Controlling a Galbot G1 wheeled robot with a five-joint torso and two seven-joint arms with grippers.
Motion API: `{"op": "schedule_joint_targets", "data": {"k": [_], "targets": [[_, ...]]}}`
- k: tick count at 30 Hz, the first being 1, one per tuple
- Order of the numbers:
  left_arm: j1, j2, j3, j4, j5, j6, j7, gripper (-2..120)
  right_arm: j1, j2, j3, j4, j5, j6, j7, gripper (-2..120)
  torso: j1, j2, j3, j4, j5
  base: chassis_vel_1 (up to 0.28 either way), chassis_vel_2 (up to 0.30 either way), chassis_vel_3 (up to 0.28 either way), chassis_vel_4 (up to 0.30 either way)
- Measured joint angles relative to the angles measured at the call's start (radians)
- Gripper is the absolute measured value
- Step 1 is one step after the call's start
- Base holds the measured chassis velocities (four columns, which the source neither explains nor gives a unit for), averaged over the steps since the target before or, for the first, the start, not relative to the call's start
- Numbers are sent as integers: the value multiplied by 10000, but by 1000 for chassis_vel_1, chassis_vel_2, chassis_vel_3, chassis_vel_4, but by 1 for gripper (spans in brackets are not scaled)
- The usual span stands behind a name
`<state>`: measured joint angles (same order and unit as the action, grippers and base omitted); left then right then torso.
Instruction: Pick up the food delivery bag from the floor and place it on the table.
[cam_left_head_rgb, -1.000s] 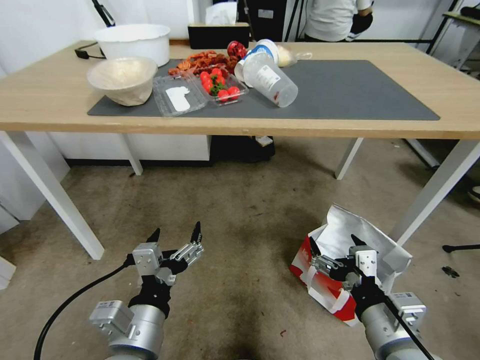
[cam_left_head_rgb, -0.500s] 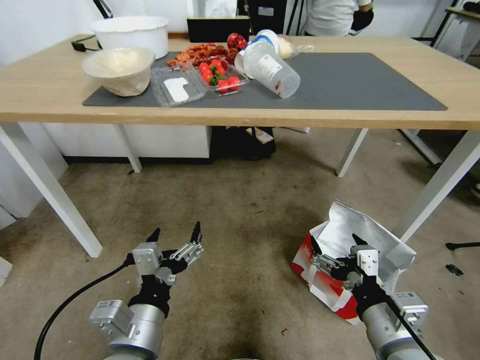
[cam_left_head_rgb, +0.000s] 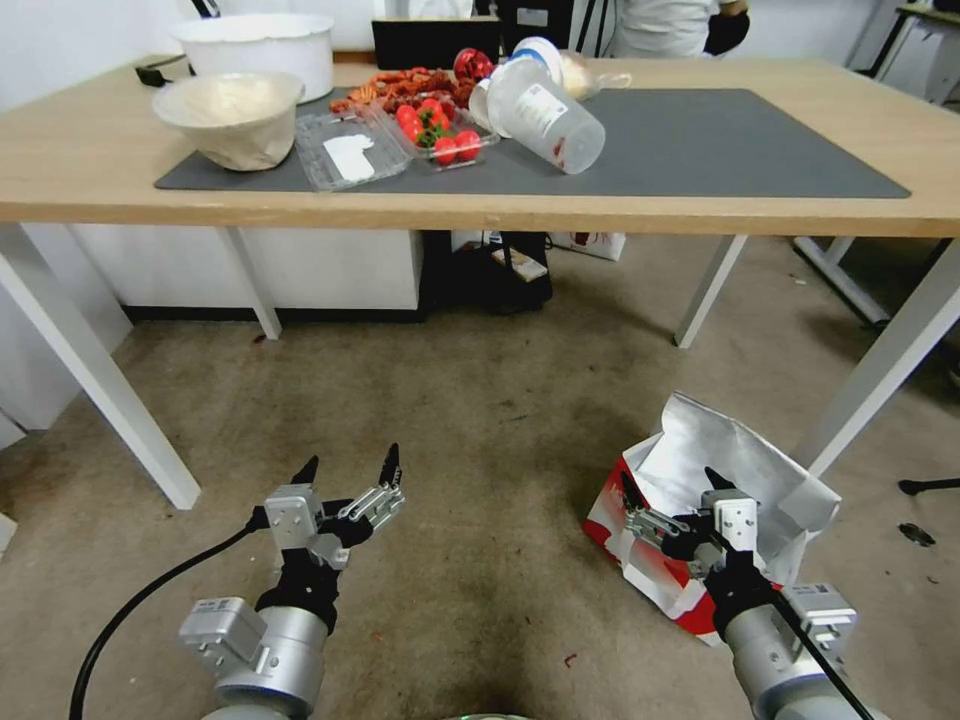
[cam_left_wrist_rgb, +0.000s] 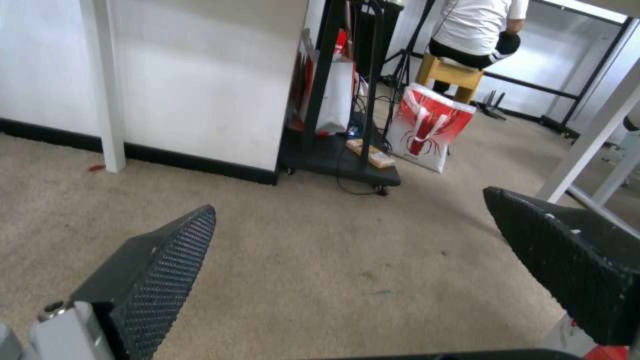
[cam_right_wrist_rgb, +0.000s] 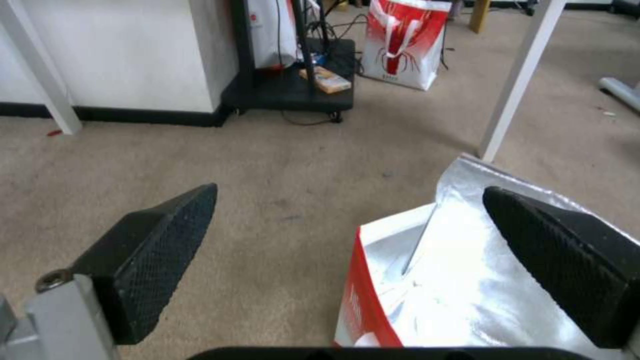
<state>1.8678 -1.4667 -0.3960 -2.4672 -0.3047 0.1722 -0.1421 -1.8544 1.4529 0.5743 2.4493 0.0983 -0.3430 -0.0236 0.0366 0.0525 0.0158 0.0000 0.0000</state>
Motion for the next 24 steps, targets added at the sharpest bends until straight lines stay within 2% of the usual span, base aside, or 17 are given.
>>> {"op": "schedule_joint_targets", "data": {"k": [4,8,20,24], "targets": [[-39,-14,-12,42,-24,5,1,100,13,-2,-3,-37,0,-1,-44,100,-9,-223,-158,0,-1,0,0,0,0],[-68,-35,-1,96,-6,7,-2,100,19,-5,-6,-71,-7,4,-96,100,-40,-308,-157,0,1,0,0,0,0],[-99,5,-71,115,4,-13,3,100,71,-36,-13,-191,-37,232,-454,100,-50,-298,-157,0,1,0,0,0,0],[-132,5,-102,293,3,-440,157,100,92,-78,0,-323,-14,555,-692,100,-50,-280,-157,-1,0,0,0,0,0]]}}
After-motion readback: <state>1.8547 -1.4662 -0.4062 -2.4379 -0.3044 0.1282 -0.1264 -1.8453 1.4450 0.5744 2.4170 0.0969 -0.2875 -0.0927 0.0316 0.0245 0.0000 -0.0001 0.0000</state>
